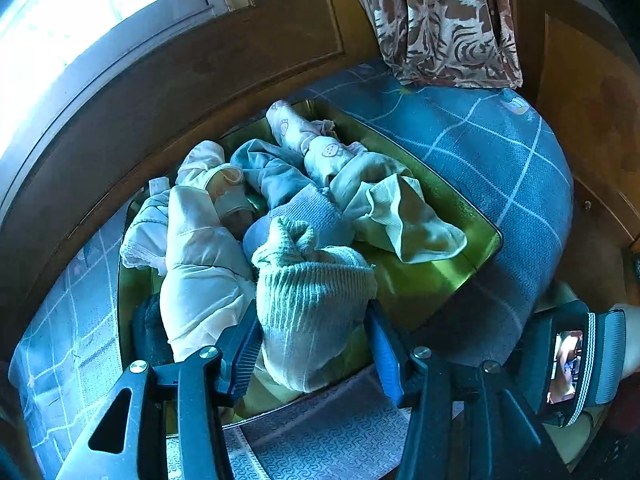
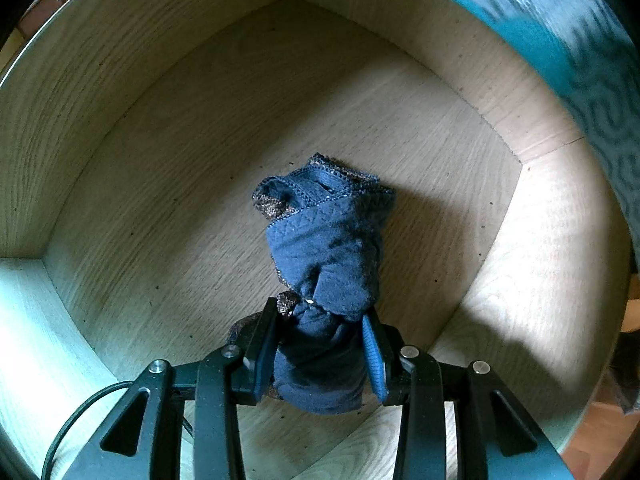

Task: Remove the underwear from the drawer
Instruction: 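Carry the white knit sock over the box and open the left tool, then withdraw the left tool from the box toward the drawer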

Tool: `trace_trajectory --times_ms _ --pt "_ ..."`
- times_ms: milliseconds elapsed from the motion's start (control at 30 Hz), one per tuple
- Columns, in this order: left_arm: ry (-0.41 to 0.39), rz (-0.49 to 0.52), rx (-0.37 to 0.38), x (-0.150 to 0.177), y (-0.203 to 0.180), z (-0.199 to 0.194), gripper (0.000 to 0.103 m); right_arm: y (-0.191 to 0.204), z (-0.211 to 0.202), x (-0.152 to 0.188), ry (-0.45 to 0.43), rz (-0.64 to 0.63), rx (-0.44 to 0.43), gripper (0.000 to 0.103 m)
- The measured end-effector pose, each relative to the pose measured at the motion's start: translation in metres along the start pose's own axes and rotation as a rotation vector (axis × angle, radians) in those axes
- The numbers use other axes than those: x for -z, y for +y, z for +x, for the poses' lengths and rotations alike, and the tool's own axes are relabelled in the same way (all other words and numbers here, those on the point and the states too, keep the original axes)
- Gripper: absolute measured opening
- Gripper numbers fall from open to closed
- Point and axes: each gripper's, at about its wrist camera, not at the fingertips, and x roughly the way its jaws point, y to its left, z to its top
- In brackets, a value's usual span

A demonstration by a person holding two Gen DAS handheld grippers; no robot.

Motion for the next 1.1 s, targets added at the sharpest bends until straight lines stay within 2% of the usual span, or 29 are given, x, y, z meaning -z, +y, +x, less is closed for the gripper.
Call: trace_trajectory --times_ms 167,267,367,433,533,667,833,900,1100 --pt "-0.057 -0.07 0.023 0.007 0.009 -0.013 0.068 0.0 0.001 -0.001 0.005 0.002 0.002 0.039" --pt "-0.132 -0.14 0.002 0.016 0.013 -0.029 0.068 0.0 0.001 -0.001 0.004 0.005 0.001 0.039" --pt "-0.251 -0.277 0.005 0.037 0.016 -0.049 0.069 0.0 0.001 -0.001 0.004 0.007 0.002 0.039" --pt "-0.305 -0.385 0.057 0.057 0.014 -0.055 0.069 0.0 0.001 -0.001 0.005 0.008 0.003 0.039" --pt "-0.348 -0.488 0.135 0.086 0.002 -0.057 0.069 0.0 0.002 -0.002 0.009 0.008 0.005 0.039" --pt "-0.358 -0.552 0.18 0.121 -0.026 -0.049 0.069 0.001 0.003 -0.003 0.012 0.01 0.009 0.039" --pt "-0.336 -0.609 0.182 0.147 -0.045 -0.04 0.069 0.003 0.003 -0.003 0.017 0.005 0.023 0.039" --pt "-0.321 -0.645 0.166 0.158 -0.047 -0.04 0.069 0.004 0.004 -0.004 0.02 0.002 0.028 0.039" --pt "-0.288 -0.666 0.081 0.177 -0.05 -0.044 0.069 0.006 0.006 -0.005 0.028 0.002 0.034 0.039"
